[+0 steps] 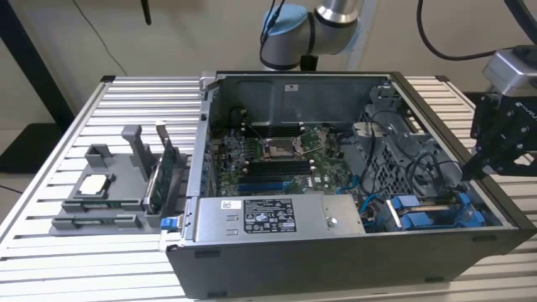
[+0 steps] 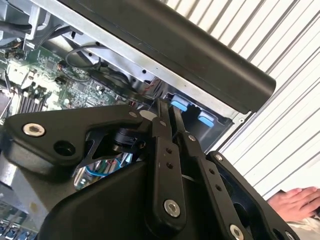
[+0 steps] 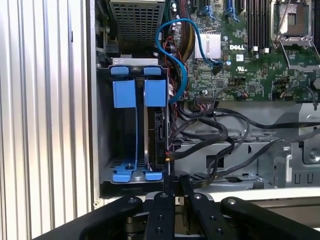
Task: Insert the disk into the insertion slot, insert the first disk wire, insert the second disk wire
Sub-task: 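Insert the second disk wire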
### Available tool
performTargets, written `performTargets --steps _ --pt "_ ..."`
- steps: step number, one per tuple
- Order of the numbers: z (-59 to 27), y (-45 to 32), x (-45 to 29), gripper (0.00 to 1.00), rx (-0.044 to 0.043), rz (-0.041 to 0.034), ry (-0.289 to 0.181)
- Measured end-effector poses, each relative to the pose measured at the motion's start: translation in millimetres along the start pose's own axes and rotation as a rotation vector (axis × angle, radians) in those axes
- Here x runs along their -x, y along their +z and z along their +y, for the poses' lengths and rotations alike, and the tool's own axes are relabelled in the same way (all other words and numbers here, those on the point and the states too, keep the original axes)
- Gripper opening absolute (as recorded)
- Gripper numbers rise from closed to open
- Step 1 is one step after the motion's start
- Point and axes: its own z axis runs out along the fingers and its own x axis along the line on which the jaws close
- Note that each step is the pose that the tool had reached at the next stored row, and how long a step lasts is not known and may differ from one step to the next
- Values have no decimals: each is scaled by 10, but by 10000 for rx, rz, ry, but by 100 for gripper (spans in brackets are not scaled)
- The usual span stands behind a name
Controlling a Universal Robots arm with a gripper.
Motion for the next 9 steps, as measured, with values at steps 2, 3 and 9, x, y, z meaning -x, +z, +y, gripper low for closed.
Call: performTargets --steps 2,3,9 --pt "0 1 1 17 0 -16 7" --pt "0 1 1 17 0 -18 8" --pt "2 -33 3 16 4 -17 9"
